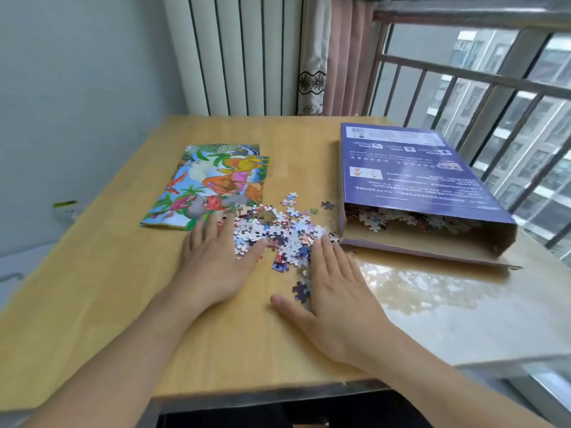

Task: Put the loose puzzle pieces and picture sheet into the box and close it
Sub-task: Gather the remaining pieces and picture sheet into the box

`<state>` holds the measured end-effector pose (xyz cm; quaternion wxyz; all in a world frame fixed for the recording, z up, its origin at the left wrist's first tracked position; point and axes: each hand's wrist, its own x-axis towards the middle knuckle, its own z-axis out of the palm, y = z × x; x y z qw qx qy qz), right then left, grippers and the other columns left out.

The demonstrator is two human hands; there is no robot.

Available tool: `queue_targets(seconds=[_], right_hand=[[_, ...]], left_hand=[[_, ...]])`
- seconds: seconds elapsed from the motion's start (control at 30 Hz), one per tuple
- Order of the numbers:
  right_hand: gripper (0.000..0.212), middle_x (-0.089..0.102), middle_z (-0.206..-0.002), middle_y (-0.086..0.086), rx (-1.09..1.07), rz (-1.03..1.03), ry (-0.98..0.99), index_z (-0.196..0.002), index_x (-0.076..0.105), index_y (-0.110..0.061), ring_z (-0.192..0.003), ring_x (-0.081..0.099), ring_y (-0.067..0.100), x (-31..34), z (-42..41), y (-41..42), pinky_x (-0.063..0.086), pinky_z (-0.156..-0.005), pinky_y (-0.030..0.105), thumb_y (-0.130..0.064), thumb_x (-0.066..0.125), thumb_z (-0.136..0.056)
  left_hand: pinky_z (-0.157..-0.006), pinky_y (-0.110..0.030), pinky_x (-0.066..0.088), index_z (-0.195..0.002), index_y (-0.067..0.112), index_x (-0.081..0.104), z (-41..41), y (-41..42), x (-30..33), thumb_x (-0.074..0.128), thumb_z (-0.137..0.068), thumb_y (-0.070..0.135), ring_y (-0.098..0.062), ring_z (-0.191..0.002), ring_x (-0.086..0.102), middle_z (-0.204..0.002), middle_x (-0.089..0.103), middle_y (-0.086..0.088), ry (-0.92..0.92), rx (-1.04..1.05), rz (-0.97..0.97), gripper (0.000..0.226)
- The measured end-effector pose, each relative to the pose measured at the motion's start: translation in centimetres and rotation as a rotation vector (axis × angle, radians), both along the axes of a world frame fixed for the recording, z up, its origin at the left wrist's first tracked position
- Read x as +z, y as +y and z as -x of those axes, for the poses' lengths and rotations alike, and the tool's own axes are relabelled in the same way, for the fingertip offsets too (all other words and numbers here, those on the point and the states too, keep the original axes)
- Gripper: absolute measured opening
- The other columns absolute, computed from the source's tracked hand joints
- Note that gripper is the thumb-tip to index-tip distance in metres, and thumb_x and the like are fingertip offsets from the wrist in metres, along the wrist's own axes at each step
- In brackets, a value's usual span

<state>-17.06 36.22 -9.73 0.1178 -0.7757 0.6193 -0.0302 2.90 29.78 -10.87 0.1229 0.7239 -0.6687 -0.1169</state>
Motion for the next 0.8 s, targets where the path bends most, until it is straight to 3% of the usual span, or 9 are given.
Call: queue_targets(seconds=[0.13,0.23,0.37,0.5,0.63,0.8], right_hand=[[0.108,-0.015,-0.167,0.010,0.033,0.077,-0.082,-0.158,-0.012,-0.006,-0.154,-0.016,0.020,-0.8,-1.9,-2.6,-0.008,-0.125,0.034,-0.079,0.016,-0.083],[0.104,-0.009,-0.169,0.006,0.093,0.112,-0.194,-0.160,-0.007,-0.009,-0.155,-0.014,0.018,-0.8,-2.5,-4.5,-0.003,-0.126,0.033,-0.073,0.034,-0.089],[0.127,-0.007,-0.169,0.002,0.127,0.108,-0.210,-0.161,-0.005,-0.020,-0.155,-0.009,0.023,-0.3,-2.6,-6.1,0.003,-0.126,0.043,-0.091,0.039,-0.065],[0.135,-0.012,-0.168,0.001,0.176,0.031,-0.139,-0.159,-0.005,-0.035,-0.155,-0.012,0.028,0.3,-2.5,-8.1,0.003,-0.124,0.055,-0.100,0.049,-0.053],[0.131,-0.010,-0.169,0.002,0.219,0.002,-0.123,-0.159,-0.003,-0.037,-0.155,-0.013,0.024,1.2,-2.0,-9.2,0.000,-0.125,0.054,-0.102,0.043,-0.055],[0.146,-0.013,-0.168,0.002,0.156,-0.053,-0.148,-0.159,-0.008,-0.034,-0.154,-0.017,0.027,1.3,-2.7,-8.8,0.001,-0.123,0.060,-0.107,0.037,-0.041]], left_hand=[[-0.124,-0.038,0.010,-0.158,0.025,0.019,1.3,-0.5,-0.8,0.031,-0.094,0.067,-0.015,-0.152,0.008,-0.165,0.016,0.001,0.178,-0.105,0.089,0.077],[-0.122,-0.032,0.016,-0.155,0.024,0.030,2.2,-0.2,-0.7,0.034,-0.100,0.054,-0.005,-0.148,0.018,-0.161,0.026,0.009,0.388,-0.142,0.139,0.062],[-0.105,-0.016,0.032,-0.141,0.030,0.049,2.5,0.1,0.4,0.039,-0.104,0.043,0.000,-0.133,0.041,-0.143,0.049,0.014,0.792,-0.102,0.185,0.040],[-0.110,-0.036,0.041,-0.105,0.039,0.061,2.1,-0.8,0.6,0.041,-0.095,0.051,-0.009,-0.119,0.057,-0.118,0.064,0.012,1.113,0.039,0.195,0.025],[-0.106,-0.046,0.045,-0.095,0.042,0.063,1.8,-1.1,0.5,0.040,-0.086,0.060,-0.013,-0.111,0.062,-0.108,0.067,0.010,1.113,0.101,0.239,0.030],[-0.102,-0.047,0.047,-0.089,0.042,0.063,1.7,-1.2,1.2,0.034,-0.082,0.068,-0.017,-0.109,0.064,-0.105,0.068,0.008,1.072,0.157,0.257,0.039]])
